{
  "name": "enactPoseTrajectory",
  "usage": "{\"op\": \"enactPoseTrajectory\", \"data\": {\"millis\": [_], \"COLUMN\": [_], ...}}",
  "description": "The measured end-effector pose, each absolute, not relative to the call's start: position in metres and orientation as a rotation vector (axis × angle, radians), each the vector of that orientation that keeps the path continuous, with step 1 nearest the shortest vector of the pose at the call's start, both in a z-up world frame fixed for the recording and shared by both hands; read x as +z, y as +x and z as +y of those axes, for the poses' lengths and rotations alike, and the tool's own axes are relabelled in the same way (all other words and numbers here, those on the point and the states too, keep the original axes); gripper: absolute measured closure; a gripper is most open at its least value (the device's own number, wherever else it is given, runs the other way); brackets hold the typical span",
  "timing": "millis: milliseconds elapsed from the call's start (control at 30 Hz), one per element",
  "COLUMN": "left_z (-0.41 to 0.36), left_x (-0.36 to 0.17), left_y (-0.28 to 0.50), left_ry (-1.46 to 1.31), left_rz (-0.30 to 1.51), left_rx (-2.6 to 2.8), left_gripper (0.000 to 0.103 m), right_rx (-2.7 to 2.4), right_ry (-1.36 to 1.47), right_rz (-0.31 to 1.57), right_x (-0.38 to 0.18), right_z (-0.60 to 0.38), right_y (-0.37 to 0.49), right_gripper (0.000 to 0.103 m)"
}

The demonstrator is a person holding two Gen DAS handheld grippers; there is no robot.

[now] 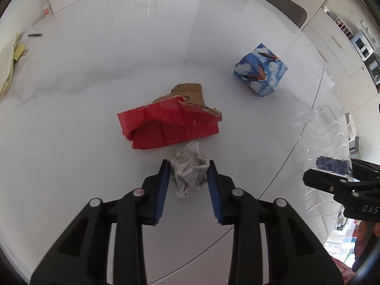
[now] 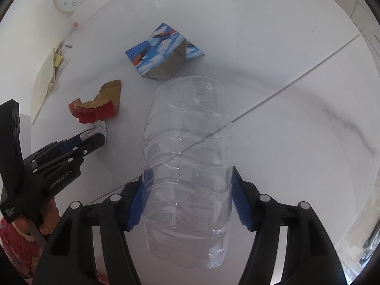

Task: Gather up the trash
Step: 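Grasp the clear plastic bottle with the right tool while left grasps the white paper, then drop the plastic bottle and white paper into the wastebasket with both tools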

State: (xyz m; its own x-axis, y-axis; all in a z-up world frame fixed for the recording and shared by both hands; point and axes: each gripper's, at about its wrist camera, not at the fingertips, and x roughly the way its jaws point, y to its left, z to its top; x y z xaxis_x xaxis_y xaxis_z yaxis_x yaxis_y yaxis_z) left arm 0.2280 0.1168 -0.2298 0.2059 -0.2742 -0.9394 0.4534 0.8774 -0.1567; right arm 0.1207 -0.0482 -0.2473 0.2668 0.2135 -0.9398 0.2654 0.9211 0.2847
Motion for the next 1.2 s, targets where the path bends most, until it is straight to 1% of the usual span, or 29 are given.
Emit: {"op": "enactPoseTrajectory", "data": {"millis": [300, 600, 700, 900, 1200], "left_z": [0.114, 0.067, 0.039, -0.041, -0.149], "left_x": [-0.188, -0.143, -0.138, -0.136, -0.159], "left_y": [0.193, 0.116, 0.089, 0.033, -0.058], "left_ry": [0.186, 0.261, 0.304, 0.339, 0.394], "left_rz": [1.214, 1.145, 1.135, 1.139, 1.185], "left_rx": [-0.539, -0.627, -0.664, -0.776, -0.933], "left_gripper": [0.072, 0.071, 0.071, 0.071, 0.071], "right_rx": [-0.076, -0.157, -0.194, -0.261, -0.321], "right_ry": [0.451, 0.467, 0.48, 0.52, 0.516], "right_rz": [1.223, 1.106, 1.086, 1.072, 1.064], "right_x": [-0.217, -0.188, -0.187, -0.192, -0.187], "right_z": [-0.069, -0.116, -0.138, -0.193, -0.261], "right_y": [0.072, -0.015, -0.048, -0.121, -0.198], "right_gripper": [0.039, 0.038, 0.038, 0.038, 0.038]}}
